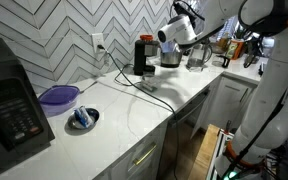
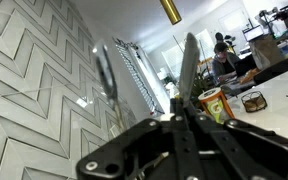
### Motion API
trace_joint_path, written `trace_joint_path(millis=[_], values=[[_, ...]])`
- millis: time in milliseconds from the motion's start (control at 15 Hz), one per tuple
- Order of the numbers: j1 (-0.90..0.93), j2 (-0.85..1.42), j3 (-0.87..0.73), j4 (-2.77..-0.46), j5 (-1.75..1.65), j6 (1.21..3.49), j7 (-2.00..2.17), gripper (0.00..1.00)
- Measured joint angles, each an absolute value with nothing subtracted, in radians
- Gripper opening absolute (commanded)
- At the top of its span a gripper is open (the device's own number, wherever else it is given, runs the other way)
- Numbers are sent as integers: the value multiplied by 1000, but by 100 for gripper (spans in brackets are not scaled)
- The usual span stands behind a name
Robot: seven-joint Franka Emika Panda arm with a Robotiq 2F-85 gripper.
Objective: Pick up the tongs then put them in the holder
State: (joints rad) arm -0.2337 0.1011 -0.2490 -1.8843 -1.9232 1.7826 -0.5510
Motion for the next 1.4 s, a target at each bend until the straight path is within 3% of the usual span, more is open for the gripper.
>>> trace_joint_path(millis=[667,1400], values=[[-418,85,-404,-1848,-1921,2560,-835,1],[-420,259,-385,-1658,-1937,2601,-883,1]])
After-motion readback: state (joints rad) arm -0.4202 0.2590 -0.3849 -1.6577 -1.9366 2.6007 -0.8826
